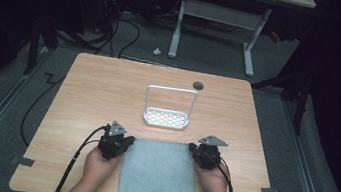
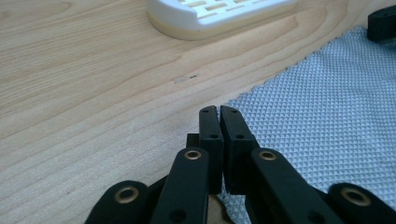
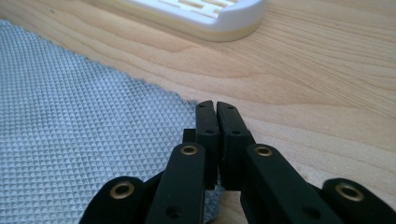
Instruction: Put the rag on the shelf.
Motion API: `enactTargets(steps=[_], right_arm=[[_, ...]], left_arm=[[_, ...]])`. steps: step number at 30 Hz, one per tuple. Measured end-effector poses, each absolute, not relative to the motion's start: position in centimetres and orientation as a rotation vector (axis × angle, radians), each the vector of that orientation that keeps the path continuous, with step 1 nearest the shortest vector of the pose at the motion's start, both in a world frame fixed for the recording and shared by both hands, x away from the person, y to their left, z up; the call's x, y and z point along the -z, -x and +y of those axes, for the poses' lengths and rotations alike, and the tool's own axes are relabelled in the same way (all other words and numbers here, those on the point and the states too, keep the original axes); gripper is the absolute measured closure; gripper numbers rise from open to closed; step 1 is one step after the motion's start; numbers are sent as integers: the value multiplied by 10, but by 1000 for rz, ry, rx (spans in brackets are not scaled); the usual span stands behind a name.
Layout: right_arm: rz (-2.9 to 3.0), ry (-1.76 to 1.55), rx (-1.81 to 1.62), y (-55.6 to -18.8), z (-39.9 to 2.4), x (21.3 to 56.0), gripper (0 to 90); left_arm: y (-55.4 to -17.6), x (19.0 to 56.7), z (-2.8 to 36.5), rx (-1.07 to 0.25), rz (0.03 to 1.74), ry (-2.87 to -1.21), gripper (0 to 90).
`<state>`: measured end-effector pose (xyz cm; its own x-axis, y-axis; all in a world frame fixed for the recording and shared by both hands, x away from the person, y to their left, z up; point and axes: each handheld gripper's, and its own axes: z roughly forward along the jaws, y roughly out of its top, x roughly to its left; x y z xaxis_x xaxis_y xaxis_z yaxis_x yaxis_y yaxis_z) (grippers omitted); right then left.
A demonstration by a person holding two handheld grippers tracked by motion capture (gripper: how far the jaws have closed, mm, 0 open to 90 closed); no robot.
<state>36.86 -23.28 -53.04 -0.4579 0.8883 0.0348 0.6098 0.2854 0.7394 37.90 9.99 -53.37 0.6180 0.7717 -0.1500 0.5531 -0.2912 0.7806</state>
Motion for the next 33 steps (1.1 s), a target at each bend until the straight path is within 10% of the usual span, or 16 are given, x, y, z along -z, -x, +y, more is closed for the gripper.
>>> enactTargets(steps=[33], right_arm=[[1834,-1096,-1232,-313,-229,478,892]], left_arm=[[-339,494,112,-491,932,-1671,881]])
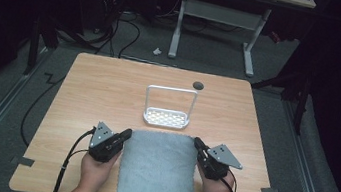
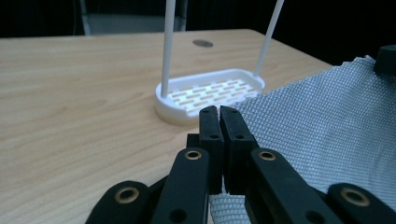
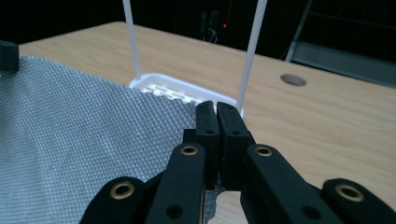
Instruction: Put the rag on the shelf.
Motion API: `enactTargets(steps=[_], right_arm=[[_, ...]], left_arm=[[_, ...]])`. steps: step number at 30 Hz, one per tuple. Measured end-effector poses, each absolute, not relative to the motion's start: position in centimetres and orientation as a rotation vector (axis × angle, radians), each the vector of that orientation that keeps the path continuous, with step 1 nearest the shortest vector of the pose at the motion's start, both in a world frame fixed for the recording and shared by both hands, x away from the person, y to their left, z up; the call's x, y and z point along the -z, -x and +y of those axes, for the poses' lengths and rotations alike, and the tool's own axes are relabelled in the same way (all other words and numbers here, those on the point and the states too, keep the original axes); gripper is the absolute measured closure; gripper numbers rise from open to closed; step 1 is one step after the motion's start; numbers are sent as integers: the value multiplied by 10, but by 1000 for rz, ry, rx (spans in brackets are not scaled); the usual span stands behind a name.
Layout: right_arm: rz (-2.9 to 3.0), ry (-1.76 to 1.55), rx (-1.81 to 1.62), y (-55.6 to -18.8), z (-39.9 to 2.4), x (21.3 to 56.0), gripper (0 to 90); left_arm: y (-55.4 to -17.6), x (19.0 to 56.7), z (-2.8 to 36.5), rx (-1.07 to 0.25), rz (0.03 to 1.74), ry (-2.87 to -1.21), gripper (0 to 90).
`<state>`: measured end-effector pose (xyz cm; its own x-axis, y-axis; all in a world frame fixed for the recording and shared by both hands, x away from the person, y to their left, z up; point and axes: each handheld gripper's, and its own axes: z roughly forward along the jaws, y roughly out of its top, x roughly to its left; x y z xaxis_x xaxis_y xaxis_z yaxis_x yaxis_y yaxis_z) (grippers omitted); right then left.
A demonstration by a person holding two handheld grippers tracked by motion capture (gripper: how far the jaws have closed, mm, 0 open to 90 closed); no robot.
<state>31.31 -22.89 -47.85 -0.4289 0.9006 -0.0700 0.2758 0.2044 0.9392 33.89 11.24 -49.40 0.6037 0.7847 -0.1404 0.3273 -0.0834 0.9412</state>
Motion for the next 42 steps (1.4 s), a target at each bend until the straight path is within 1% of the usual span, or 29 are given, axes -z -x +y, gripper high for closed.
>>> enactTargets(steps=[3,5,11,22,23,29,32,36,42], right_arm=[[1818,-1083,-1252,-310,-230,472,892],[1796,-1047,-1271,-307,-231,463,892],[1735,-1025,-1331,-301,-234,446,892],[1671,-964,-1376,-297,-231,422,892],[1662,-958,-1387,-299,-232,415,892],[1637,-951,-1397,-308,-234,399,893],[1630,-954,-1412,-317,-236,387,893],[1620,-963,-1417,-326,-236,381,893],[1590,-992,-1411,-349,-239,369,894]], left_arm=[[-335,487,111,-504,925,-1661,881],[-328,476,109,-543,891,-1649,881],[-315,454,107,-588,866,-1597,882],[-315,423,105,-641,820,-1546,882],[-316,420,106,-633,815,-1542,882],[-329,408,107,-638,818,-1528,883],[-338,401,107,-658,814,-1531,886],[-350,392,104,-679,806,-1540,889],[-369,377,99,-726,796,-1546,890]])
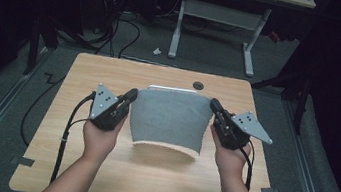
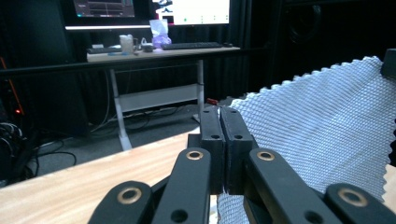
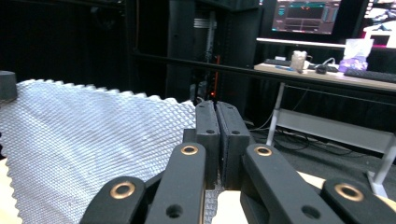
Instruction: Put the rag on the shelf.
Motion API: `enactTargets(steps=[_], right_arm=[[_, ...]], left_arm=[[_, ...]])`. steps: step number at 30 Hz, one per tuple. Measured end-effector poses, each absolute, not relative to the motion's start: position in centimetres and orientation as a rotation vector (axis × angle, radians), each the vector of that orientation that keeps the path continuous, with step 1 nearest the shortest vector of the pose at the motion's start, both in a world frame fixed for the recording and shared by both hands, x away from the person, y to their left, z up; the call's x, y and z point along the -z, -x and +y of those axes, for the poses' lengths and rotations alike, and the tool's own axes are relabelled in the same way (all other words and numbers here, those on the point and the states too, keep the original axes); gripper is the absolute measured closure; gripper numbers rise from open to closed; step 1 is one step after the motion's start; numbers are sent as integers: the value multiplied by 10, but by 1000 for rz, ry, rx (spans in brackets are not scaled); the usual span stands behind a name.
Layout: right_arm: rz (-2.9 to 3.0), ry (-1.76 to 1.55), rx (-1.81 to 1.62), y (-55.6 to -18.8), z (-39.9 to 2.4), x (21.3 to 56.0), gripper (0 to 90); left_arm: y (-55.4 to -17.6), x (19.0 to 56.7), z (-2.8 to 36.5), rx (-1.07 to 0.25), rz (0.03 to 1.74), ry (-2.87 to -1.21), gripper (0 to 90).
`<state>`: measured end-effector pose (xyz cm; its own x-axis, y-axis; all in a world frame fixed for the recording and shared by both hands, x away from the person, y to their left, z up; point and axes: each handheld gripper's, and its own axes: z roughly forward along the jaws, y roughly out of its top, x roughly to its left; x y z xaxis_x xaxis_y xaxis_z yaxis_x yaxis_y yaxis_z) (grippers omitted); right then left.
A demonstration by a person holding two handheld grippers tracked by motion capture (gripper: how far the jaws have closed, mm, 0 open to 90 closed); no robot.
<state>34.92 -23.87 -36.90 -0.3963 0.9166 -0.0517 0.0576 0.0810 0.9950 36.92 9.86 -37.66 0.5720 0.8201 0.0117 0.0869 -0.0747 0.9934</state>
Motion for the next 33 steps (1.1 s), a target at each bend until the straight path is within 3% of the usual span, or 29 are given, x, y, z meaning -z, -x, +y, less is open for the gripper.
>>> enactTargets(steps=[14,22,33], right_arm=[[1569,-1029,-1400,-402,-243,357,894],[1575,-1033,-1381,-435,-240,352,894],[1637,-1095,-1289,-474,-238,368,894]], left_arm=[[-427,357,85,-814,804,-1592,890],[-457,358,77,-909,821,-1663,890],[-490,373,68,-916,849,-1789,890]])
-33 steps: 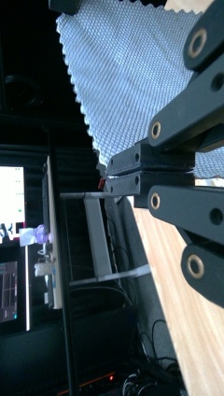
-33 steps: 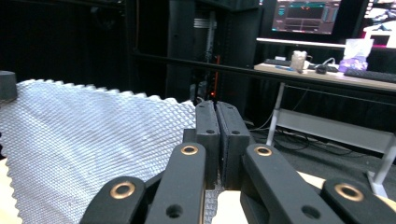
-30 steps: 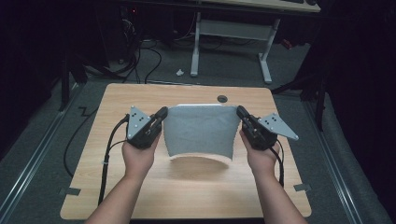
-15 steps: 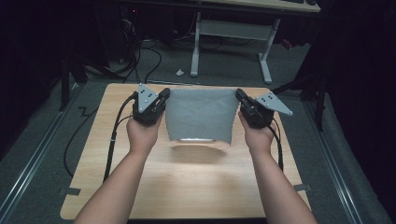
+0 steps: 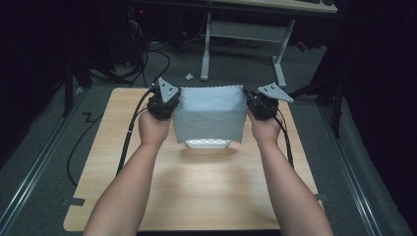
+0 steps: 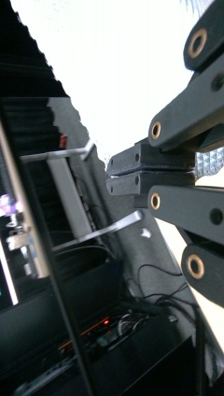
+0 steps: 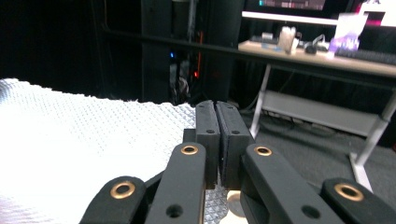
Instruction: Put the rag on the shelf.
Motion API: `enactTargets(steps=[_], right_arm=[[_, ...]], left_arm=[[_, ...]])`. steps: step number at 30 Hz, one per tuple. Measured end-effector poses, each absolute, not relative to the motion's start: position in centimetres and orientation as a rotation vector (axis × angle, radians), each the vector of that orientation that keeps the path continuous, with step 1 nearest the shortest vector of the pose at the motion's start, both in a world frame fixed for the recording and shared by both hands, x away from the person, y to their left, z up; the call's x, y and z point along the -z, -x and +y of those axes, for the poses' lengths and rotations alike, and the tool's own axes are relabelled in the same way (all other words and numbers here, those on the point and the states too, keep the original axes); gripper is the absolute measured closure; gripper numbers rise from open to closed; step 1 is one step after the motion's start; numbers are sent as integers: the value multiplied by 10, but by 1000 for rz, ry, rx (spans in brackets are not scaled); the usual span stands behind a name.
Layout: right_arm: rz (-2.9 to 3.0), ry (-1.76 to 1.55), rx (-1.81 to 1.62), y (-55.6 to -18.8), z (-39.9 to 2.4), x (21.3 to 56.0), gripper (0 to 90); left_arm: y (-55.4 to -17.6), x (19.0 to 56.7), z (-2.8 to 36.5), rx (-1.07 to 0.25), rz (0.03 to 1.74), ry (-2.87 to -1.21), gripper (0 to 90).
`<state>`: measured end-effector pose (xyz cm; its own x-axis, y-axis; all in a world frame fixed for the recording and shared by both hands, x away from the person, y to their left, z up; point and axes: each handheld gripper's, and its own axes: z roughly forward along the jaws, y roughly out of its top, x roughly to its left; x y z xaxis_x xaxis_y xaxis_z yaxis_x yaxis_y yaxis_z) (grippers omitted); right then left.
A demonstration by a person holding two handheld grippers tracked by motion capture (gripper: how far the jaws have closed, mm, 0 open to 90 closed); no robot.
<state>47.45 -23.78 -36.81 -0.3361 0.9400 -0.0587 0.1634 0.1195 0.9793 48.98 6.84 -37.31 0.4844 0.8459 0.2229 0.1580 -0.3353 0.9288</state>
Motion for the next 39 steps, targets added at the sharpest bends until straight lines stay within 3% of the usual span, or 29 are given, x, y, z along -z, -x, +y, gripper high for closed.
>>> enactTargets(steps=[7,23,39], right_arm=[[1708,-1114,-1254,-483,-242,390,894],[1810,-1105,-1236,-466,-239,421,893],[1876,-1105,-1160,-455,-235,445,893]], left_arm=[[-495,394,71,-853,849,-1837,889],[-480,431,80,-687,856,-1872,888],[-473,452,76,-627,853,-1896,889]])
